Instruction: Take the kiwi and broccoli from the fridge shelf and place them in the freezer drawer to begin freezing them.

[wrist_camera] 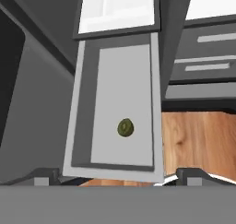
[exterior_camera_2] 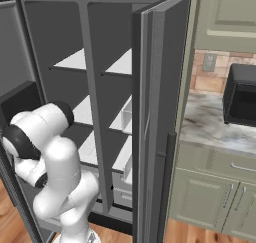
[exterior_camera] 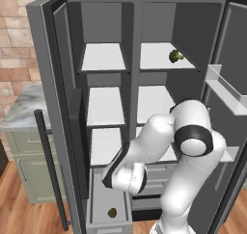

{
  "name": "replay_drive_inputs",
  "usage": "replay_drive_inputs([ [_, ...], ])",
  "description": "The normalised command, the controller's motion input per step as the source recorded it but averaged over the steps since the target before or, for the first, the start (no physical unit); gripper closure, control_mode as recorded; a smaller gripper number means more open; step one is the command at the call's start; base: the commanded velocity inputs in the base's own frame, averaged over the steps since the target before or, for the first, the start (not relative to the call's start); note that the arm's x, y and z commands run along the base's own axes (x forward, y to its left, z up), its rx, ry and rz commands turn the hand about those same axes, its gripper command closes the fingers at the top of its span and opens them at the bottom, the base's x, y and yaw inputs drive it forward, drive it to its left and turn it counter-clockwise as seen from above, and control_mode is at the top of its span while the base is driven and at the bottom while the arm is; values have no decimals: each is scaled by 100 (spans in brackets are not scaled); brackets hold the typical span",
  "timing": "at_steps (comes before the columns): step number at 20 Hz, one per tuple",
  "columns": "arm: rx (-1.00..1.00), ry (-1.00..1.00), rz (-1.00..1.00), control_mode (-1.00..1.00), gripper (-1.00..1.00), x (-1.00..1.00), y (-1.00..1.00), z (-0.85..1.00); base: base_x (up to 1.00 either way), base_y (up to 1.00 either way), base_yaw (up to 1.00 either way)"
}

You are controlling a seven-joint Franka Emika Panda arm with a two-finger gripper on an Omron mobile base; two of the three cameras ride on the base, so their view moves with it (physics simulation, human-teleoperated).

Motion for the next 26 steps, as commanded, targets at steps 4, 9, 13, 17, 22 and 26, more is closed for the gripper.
replay_drive_inputs([
  [4, 0, 0, -6, -100, -100, 0, 0, 98, 0, 0, 0],
  [9, 0, 1, -7, -100, -100, 0, -8, 96, 0, 0, 0],
  [13, 0, 8, -7, -100, -100, 0, -16, 100, 0, 0, 0],
  [17, 0, 13, -6, -100, -100, 0, -21, 100, 0, 0, 0],
  [22, 0, 14, -6, -100, -100, 0, -20, 100, 0, 0, 0],
  [26, 0, 15, -6, -100, -100, 0, -24, 99, 0, 0, 0],
])
